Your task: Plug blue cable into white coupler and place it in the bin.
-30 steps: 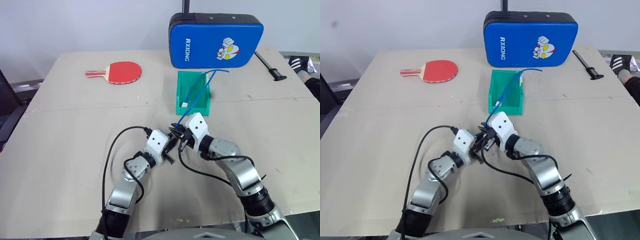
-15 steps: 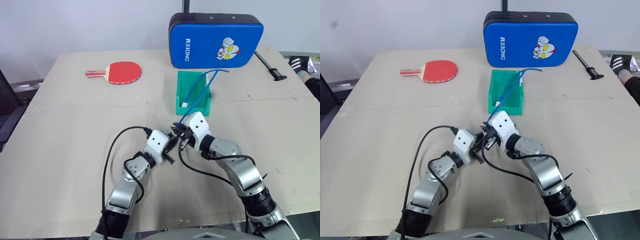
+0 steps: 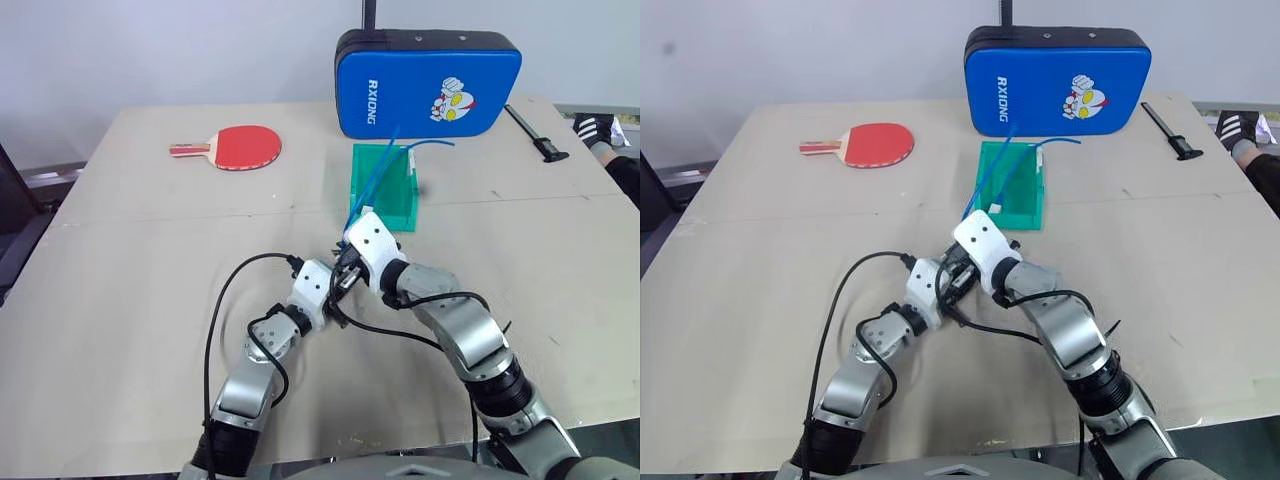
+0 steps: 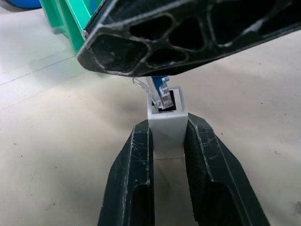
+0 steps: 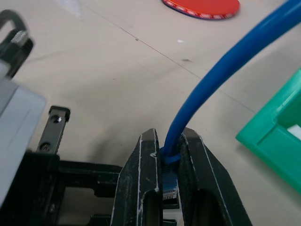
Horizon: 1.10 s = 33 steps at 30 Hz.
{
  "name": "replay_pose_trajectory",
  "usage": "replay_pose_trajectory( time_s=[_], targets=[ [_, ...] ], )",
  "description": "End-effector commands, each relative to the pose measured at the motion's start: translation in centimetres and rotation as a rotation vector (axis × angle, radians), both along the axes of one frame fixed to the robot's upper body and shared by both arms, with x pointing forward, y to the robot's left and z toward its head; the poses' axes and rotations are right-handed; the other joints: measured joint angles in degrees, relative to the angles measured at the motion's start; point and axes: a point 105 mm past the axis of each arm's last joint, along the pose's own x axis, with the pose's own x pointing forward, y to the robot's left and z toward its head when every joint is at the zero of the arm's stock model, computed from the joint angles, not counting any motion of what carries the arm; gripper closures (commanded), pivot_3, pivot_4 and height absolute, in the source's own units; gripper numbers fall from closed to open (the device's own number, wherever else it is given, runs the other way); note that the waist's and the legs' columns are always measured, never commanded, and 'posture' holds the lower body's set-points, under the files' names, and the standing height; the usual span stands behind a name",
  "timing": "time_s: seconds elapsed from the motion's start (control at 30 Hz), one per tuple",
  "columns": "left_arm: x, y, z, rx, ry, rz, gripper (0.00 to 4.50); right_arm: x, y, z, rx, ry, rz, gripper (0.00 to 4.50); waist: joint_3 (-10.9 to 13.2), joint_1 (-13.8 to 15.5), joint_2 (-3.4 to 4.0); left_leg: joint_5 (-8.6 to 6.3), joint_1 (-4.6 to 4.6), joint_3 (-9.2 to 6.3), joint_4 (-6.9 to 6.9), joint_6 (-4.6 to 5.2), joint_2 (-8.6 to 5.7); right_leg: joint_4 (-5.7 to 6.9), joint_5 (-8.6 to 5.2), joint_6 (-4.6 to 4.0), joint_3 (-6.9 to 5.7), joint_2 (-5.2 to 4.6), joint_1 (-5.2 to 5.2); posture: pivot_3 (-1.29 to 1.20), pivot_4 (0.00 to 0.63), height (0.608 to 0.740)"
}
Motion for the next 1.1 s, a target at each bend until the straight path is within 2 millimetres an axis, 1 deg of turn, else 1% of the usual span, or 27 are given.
replay_pose_trajectory(
  time_s=[0.03,0.23,0.33,0.43,0.63,0.77,0.9,0.97,1.1],
  targets=[
    [-0.9,-1.2,-1.3,0.016,0.054,-0.039,4.18,-0.5,-0.1,-2.2,-0.048,0.126,-0.037,4.5,0.0,0.0,0.01,0.0,0.0,0.0,0.0,0.0,0.0,0.0,0.0,0.0,0.0,0.0,0.0,0.0,0.15,0.74],
    [-0.5,-1.0,-0.8,-0.009,0.045,0.008,4.18,0.1,-1.0,-1.9,0.003,0.184,-0.133,4.5,0.0,0.0,0.03,-0.01,-0.02,-0.03,-0.01,0.01,0.0,-0.01,0.0,0.0,0.02,0.0,0.0,0.0,0.15,0.74],
    [-0.6,-1.6,-0.7,-0.038,0.06,-0.008,4.18,0.1,-1.2,-2.2,0.019,0.214,-0.164,4.5,0.0,0.0,0.03,-0.01,-0.03,-0.08,-0.01,0.01,0.0,-0.01,0.0,-0.01,0.02,-0.01,0.0,0.0,0.15,0.74],
    [-1.0,-2.0,-0.8,-0.048,0.072,-0.025,4.18,0.1,-1.3,-3.0,0.016,0.236,-0.184,4.5,0.0,0.1,0.03,-0.01,-0.03,-0.11,-0.01,0.02,-0.01,-0.01,0.0,-0.01,0.03,-0.01,0.0,0.0,0.15,0.74],
    [-1.2,-2.0,-0.9,-0.047,0.082,-0.03,4.18,0.2,-1.4,-5.5,-0.024,0.283,-0.182,4.5,-0.2,0.0,0.03,-0.01,-0.02,-0.11,-0.06,0.02,-0.02,-0.06,-0.01,-0.01,0.03,0.0,0.0,0.0,0.15,0.74],
    [-1.1,-1.9,-0.7,-0.047,0.077,-0.026,4.18,-1.4,-0.3,-9.1,-0.095,0.386,-0.065,4.5,-0.7,-0.5,0.01,-0.02,0.08,-0.11,-0.11,0.04,-0.02,-0.06,-0.02,-0.02,0.0,0.02,0.01,0.0,0.15,0.74],
    [-0.9,-1.8,-0.5,-0.056,0.076,-0.015,4.18,-2.5,-0.8,-11.8,-0.179,0.459,-0.021,4.5,-1.5,-1.3,0.26,-0.03,0.15,-0.12,-0.14,0.04,-0.01,-0.06,-0.02,-0.02,0.01,0.03,0.05,0.0,0.15,0.74],
    [-0.9,-1.8,-0.4,-0.06,0.075,-0.01,4.18,-2.9,-1.2,-12.7,-0.197,0.482,-0.021,4.5,-1.8,-1.3,0.29,-0.03,0.18,-0.13,-0.16,0.05,-0.01,-0.06,-0.02,-0.02,0.03,0.02,0.06,0.0,0.15,0.74],
    [-0.8,-1.7,-0.4,-0.063,0.074,-0.004,4.18,-2.9,-1.5,-13.0,-0.188,0.493,-0.029,4.5,-1.9,-1.3,0.31,-0.03,0.19,-0.15,-0.2,0.05,0.0,-0.07,-0.03,-0.03,0.11,-0.01,0.06,0.0,0.15,0.74]
  ],
)
